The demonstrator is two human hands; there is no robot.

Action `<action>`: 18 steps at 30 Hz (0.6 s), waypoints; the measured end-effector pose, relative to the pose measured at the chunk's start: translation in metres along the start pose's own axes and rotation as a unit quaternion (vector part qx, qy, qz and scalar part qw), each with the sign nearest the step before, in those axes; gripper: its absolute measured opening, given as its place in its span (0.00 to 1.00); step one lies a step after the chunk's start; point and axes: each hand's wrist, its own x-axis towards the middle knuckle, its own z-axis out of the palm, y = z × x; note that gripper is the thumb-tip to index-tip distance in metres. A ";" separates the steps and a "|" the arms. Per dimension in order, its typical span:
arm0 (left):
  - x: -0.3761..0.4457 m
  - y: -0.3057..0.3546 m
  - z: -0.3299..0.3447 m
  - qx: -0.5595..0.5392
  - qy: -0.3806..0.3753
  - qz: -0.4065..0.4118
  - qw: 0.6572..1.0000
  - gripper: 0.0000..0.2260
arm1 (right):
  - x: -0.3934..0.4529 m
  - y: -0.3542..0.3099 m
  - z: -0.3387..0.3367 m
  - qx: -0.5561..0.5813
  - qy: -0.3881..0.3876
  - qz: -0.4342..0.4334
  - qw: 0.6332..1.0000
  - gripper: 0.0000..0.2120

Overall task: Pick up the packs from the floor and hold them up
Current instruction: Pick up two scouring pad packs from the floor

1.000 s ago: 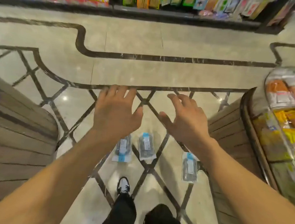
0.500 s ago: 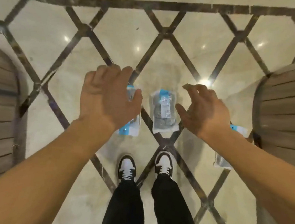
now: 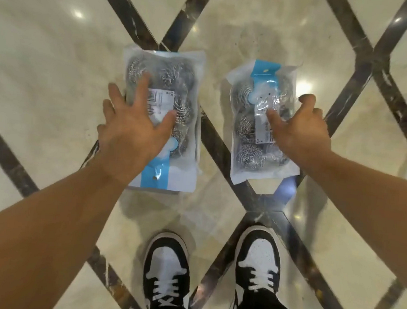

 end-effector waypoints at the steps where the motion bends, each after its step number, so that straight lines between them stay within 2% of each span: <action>1: 0.000 -0.004 0.008 -0.084 0.008 -0.021 0.996 0.42 | 0.006 0.004 0.006 0.029 -0.007 0.019 0.999 0.36; 3: -0.004 -0.009 0.019 -0.243 0.012 -0.089 0.966 0.51 | 0.010 0.011 0.015 0.067 -0.010 0.041 0.997 0.41; 5: -0.008 -0.012 0.027 -0.323 0.006 -0.149 0.935 0.57 | 0.010 0.014 0.021 0.095 0.004 0.060 0.994 0.43; 9: -0.011 -0.017 0.035 -0.338 0.011 -0.188 0.922 0.47 | 0.006 0.013 0.026 0.169 -0.021 0.120 0.978 0.40; 11: -0.017 -0.014 0.035 -0.345 -0.014 -0.182 0.921 0.36 | 0.001 0.009 0.026 0.170 -0.033 0.109 0.979 0.35; 13: -0.024 -0.011 0.034 -0.339 -0.005 -0.161 0.927 0.27 | -0.003 0.007 0.027 0.157 -0.027 0.092 0.983 0.32; 15: -0.028 -0.009 0.035 -0.333 0.022 -0.158 0.929 0.28 | -0.007 0.006 0.026 0.152 -0.016 0.087 0.984 0.29; 18: -0.030 -0.003 0.034 -0.285 0.063 -0.158 0.943 0.40 | -0.011 0.006 0.025 0.157 -0.007 0.075 0.985 0.29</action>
